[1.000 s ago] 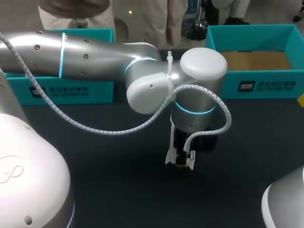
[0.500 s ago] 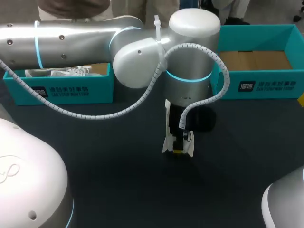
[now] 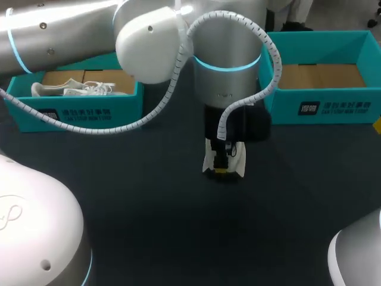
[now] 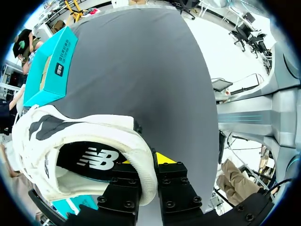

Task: Take the shoe out of the shoebox, open the shoe tongue, remove and reinsert the insole, then place the shoe into the shoebox

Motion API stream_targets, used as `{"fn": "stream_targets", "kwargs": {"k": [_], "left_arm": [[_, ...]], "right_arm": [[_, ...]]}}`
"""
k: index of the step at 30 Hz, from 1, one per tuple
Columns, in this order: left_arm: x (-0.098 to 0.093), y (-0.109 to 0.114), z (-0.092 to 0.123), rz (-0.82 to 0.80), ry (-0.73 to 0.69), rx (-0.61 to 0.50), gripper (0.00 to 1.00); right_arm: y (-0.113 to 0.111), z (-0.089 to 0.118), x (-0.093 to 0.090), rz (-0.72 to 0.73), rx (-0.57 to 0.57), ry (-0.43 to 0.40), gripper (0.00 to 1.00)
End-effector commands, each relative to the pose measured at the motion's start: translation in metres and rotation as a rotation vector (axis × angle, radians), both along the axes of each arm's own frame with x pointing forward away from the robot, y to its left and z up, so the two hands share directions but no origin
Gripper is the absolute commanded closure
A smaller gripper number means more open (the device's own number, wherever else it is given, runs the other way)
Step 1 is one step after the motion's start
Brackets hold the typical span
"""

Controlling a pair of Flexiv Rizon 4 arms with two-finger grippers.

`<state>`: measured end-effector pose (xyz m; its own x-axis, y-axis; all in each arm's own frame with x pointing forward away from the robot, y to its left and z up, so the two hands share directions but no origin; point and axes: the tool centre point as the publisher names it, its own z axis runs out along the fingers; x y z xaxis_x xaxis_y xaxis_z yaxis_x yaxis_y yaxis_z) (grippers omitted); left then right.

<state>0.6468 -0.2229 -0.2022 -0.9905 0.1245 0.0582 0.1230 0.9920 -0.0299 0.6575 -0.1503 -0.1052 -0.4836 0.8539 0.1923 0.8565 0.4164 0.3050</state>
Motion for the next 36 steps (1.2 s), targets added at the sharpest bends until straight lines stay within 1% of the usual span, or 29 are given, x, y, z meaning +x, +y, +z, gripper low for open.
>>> {"fn": "stream_targets", "kwargs": {"k": [1, 36], "left_arm": [[-0.002, 0.006, 0.0092, 0.01, -0.014, -0.003, 1.0], [-0.0023, 0.0057, 0.0092, 0.023, -0.008, -0.012, 1.0]], "right_arm": [[0.0002, 0.0003, 0.003, 0.001, -0.002, 0.006, 0.0], [0.0002, 0.0003, 0.003, 0.001, -0.002, 0.006, 0.0]]}}
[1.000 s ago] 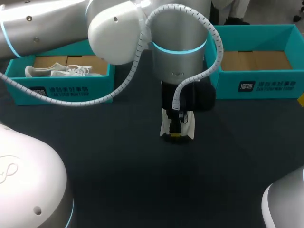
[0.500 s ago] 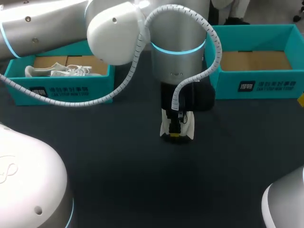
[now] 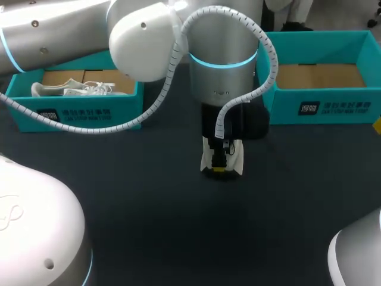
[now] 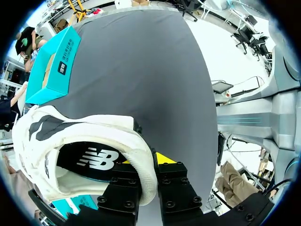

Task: Take the shoe out of the shoebox, open the shoe tongue, remove and reinsert the insole, then place the shoe into the shoebox

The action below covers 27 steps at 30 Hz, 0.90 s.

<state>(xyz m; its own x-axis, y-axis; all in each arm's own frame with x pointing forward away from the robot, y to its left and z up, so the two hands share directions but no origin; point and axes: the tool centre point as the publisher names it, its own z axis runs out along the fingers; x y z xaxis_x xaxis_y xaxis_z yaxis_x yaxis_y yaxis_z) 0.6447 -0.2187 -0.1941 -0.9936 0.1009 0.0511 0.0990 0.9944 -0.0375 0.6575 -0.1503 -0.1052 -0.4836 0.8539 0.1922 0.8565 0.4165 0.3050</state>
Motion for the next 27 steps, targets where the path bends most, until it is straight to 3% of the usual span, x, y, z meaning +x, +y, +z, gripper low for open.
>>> {"fn": "stream_targets", "kwargs": {"k": [1, 15, 19, 27], "left_arm": [[0.0, 0.001, 0.001, -0.001, -0.001, -0.004, 1.0], [0.0, 0.001, 0.001, -0.001, -0.001, -0.004, 1.0], [0.012, 0.012, 0.002, 0.036, -0.001, -0.005, 1.0], [0.06, 0.056, 0.005, 0.138, 0.02, 0.009, 1.0]], "right_arm": [[0.0, 0.0, 0.003, 0.001, -0.001, 0.006, 0.0], [0.0, 0.0, 0.003, 0.001, -0.001, 0.006, 0.0], [0.0, 0.0, 0.003, 0.001, -0.001, 0.006, 0.0], [0.0, 0.0, 0.003, 0.001, -0.001, 0.006, 0.0]]}}
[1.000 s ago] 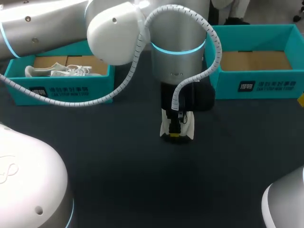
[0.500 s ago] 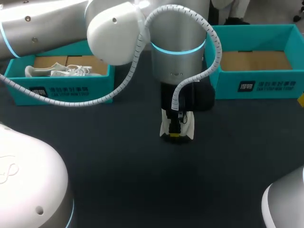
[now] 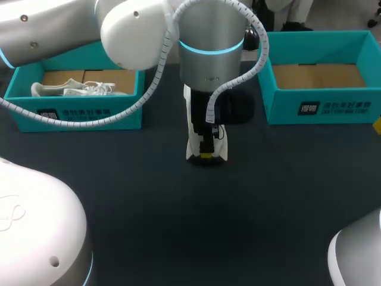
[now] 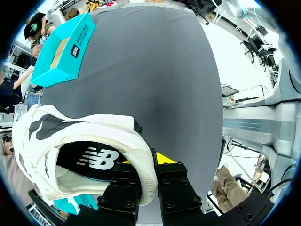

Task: Take the shoe out of the shoebox, open the shoe tongue, remove and reinsert the insole, then place the shoe into the shoebox

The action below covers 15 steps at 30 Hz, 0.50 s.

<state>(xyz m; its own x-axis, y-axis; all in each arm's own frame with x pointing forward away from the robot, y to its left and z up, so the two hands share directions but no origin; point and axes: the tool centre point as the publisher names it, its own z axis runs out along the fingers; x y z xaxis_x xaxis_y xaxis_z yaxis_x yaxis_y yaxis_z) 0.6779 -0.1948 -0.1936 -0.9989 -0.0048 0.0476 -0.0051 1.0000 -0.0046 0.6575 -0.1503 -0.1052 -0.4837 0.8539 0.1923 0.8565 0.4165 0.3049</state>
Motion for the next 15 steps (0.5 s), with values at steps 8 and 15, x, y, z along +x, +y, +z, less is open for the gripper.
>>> {"fn": "stream_targets", "kwargs": {"k": [8, 15], "left_arm": [[0.081, 0.083, 0.017, 0.115, 0.039, 0.016, 1.0], [0.134, 0.12, 0.02, 0.174, 0.087, 0.05, 1.0]], "right_arm": [[0.0, 0.0, 0.003, 0.001, -0.001, 0.006, 0.0], [0.0, 0.0, 0.003, 0.001, -0.001, 0.006, 0.0]]}}
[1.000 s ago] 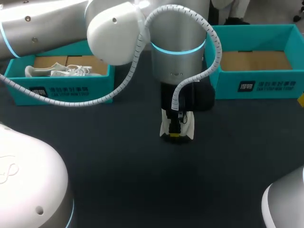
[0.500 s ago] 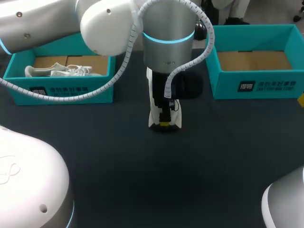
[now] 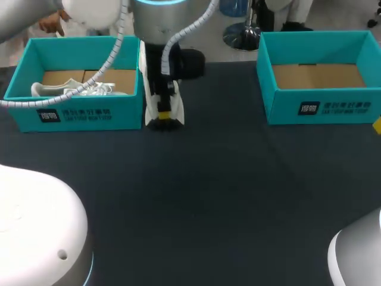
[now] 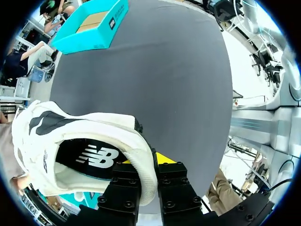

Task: Take the shoe out of the shoebox, open the shoe tongue, remove and reinsert the insole, then place the shoe into the shoebox

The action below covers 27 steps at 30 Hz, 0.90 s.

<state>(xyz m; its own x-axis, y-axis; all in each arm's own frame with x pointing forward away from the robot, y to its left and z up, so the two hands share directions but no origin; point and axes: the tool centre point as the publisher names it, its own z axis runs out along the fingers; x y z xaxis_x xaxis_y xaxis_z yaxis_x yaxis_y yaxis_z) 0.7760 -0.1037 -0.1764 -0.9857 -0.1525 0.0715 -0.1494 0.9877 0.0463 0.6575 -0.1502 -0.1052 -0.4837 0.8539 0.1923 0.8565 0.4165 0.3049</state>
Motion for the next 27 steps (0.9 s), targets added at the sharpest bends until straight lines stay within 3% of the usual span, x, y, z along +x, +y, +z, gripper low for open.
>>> {"fn": "stream_targets", "kwargs": {"k": [1, 8, 16, 20, 27], "left_arm": [[0.044, 0.035, 0.003, 0.036, 0.067, 0.0, 1.0], [0.089, 0.071, -0.003, 0.016, 0.118, 0.054, 1.0], [0.13, 0.111, 0.009, 0.093, 0.113, 0.065, 1.0], [0.139, 0.123, 0.01, 0.075, 0.088, 0.061, 1.0], [0.139, 0.123, 0.01, 0.075, 0.088, 0.061, 1.0]], "right_arm": [[0.0, 0.0, 0.003, 0.001, -0.001, 0.006, 0.0], [0.0, 0.0, 0.003, 0.001, -0.001, 0.006, 0.0], [0.0, 0.0, 0.003, 0.001, -0.001, 0.006, 0.0], [0.0, 0.0, 0.003, 0.001, -0.001, 0.006, 0.0], [0.0, 0.0, 0.003, 0.001, -0.001, 0.006, 0.0]]}}
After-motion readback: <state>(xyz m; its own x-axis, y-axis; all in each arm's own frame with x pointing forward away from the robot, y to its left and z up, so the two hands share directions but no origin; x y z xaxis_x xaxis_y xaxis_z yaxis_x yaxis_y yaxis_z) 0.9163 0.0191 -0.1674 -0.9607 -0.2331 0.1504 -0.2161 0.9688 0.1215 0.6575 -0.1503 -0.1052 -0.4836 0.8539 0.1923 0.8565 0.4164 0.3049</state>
